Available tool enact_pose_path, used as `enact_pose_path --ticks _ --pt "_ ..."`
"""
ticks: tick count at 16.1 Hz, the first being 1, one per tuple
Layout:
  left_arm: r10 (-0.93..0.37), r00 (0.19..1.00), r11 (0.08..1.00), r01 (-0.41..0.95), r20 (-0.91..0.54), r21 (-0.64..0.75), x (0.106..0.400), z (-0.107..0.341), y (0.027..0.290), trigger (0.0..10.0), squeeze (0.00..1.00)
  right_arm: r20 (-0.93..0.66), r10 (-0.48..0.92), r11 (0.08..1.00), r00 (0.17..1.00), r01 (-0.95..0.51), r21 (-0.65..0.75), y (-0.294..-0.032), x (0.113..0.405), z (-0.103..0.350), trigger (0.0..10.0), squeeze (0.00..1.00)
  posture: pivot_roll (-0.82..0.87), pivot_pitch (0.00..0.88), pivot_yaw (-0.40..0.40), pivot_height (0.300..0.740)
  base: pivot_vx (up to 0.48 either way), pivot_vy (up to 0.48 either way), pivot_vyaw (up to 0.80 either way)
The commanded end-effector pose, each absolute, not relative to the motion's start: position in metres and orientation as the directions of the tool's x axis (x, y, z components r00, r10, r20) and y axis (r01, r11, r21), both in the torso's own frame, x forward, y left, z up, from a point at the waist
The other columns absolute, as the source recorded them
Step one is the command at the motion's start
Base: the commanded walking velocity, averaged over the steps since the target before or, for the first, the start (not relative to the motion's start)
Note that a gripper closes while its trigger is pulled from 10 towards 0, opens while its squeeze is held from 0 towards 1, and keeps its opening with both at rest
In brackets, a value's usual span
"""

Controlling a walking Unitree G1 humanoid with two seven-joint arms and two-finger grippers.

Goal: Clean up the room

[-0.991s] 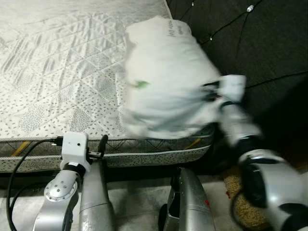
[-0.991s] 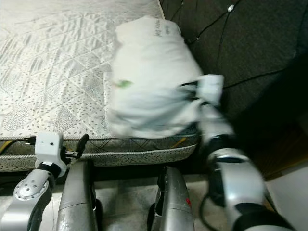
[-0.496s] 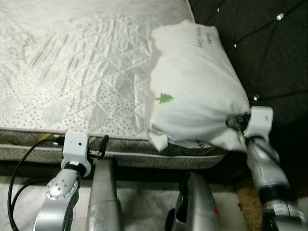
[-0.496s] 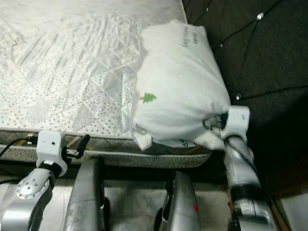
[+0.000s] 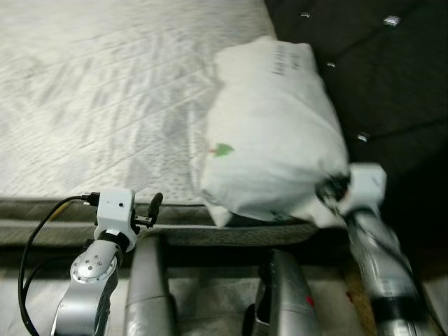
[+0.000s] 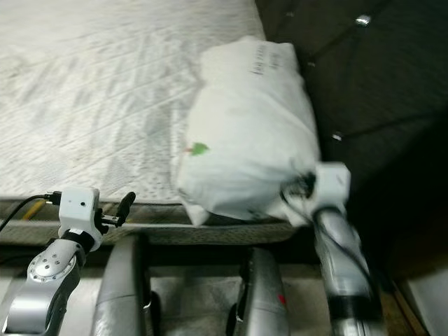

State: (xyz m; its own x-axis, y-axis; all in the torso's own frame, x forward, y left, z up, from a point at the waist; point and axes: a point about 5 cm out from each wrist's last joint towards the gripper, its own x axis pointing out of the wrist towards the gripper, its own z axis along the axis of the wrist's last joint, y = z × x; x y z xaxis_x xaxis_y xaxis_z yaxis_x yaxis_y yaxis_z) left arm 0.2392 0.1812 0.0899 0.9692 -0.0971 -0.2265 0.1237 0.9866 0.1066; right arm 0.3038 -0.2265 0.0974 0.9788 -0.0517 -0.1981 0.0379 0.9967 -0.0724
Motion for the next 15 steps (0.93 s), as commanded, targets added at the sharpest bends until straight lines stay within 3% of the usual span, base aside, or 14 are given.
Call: enact_pose_path --ticks 1,5,7,9,11,12,13,14,15 --pt "-0.088 0.971 0.986 0.116 -0.223 0.119 0.240 0.090 0.183 10.0 0.00 -0.216 -0.025 0.997 0.976 0.009 -0.074 -0.231 0.316 0.105 0.0 0.00 0.08 0.040 -0.090 0.535 0.000 0.000 0.00" --pt "-0.078 0.972 0.988 0.106 -0.220 0.117 0.239 0.089 0.182 10.0 0.00 -0.176 -0.127 0.990 0.976 0.113 -0.090 -0.258 0.359 0.148 0.0 0.00 0.10 0.032 -0.104 0.535 0.000 0.000 0.00" --pt "-0.060 0.975 0.989 0.087 -0.214 0.118 0.239 0.090 0.184 10.0 0.00 -0.212 -0.289 0.956 0.934 0.270 -0.111 -0.291 0.365 0.159 0.0 0.00 0.11 0.025 -0.112 0.535 0.000 0.000 0.00" --pt "-0.055 0.976 0.990 0.081 -0.209 0.118 0.241 0.090 0.185 10.0 0.00 -0.222 -0.294 0.956 0.930 0.283 -0.081 -0.294 0.365 0.158 0.0 0.00 0.11 0.021 -0.111 0.535 0.000 0.000 0.00" --pt "-0.056 0.977 0.990 0.081 -0.205 0.116 0.244 0.091 0.183 10.0 0.00 -0.279 -0.237 0.971 0.931 0.228 -0.065 -0.281 0.361 0.136 0.0 0.00 0.10 0.018 -0.104 0.535 0.000 0.000 0.00" --pt "-0.069 0.979 0.990 0.091 -0.190 0.112 0.250 0.094 0.179 10.0 0.00 -0.316 -0.185 0.982 0.930 0.164 -0.093 -0.269 0.355 0.118 10.0 0.00 0.09 0.016 -0.092 0.535 0.000 0.000 0.00" --pt "-0.073 0.980 0.989 0.095 -0.185 0.111 0.253 0.096 0.178 10.0 0.00 -0.317 -0.155 0.988 0.936 0.139 -0.071 -0.263 0.353 0.113 10.0 0.00 0.09 0.016 -0.085 0.535 0.000 0.000 0.00" --pt "-0.079 0.981 0.989 0.100 -0.179 0.113 0.255 0.097 0.178 10.0 0.00 -0.306 -0.132 0.991 0.943 0.123 -0.051 -0.260 0.352 0.111 10.0 1.00 0.08 0.014 -0.082 0.535 0.000 0.000 0.00" --pt "-0.080 0.982 0.988 0.101 -0.171 0.117 0.259 0.099 0.179 10.0 0.00 -0.275 -0.109 0.993 0.955 0.090 -0.081 -0.257 0.353 0.115 10.0 1.00 0.07 0.011 -0.071 0.535 0.000 0.000 0.00"
